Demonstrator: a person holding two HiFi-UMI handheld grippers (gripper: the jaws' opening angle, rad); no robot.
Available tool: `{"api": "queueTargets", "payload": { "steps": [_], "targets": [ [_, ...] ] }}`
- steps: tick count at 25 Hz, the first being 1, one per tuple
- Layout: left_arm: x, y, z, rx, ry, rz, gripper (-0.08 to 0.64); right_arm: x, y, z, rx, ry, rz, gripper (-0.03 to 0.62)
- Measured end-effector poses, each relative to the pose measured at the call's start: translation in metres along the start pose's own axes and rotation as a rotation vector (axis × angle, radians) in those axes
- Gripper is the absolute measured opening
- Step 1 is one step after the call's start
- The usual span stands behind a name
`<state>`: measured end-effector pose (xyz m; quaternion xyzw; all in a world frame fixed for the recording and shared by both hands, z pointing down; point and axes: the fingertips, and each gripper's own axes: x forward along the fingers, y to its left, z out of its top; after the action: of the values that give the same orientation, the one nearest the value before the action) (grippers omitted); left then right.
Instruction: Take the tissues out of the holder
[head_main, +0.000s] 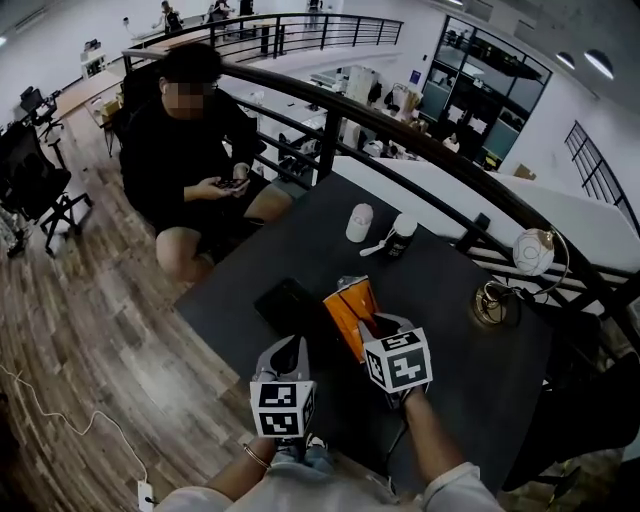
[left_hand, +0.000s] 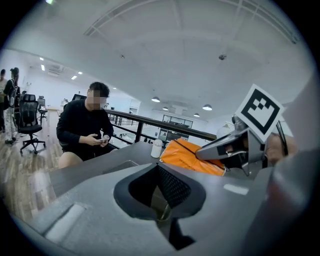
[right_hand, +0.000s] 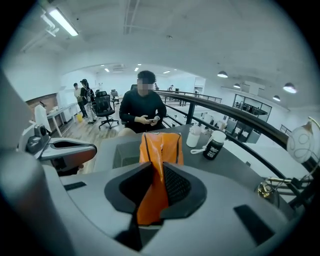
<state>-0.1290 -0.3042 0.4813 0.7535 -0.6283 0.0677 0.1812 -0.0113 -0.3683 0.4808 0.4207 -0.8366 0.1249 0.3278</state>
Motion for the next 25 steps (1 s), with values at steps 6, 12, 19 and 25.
{"api": "queueTargets", "payload": {
  "steps": [6,12,19,25],
  "targets": [
    [0.009,-0.037,0.003,0.031,0.016,-0.068,-0.012,-0.024,-0.033,-0.032,0.072,0.024,-0.060,0.076],
    [0.016,-0.067,-0.006,0.065,0.050,-0.132,-0.012,-0.035,-0.052,-0.071,0.142,0.064,-0.103,0.074],
    [0.026,-0.092,-0.023,0.105,0.099,-0.191,-0.012,-0.037,-0.062,-0.113,0.207,0.114,-0.126,0.074],
    [0.032,-0.104,-0.037,0.127,0.135,-0.226,-0.012,-0.030,-0.064,-0.138,0.246,0.141,-0.137,0.073]
  ]
}}
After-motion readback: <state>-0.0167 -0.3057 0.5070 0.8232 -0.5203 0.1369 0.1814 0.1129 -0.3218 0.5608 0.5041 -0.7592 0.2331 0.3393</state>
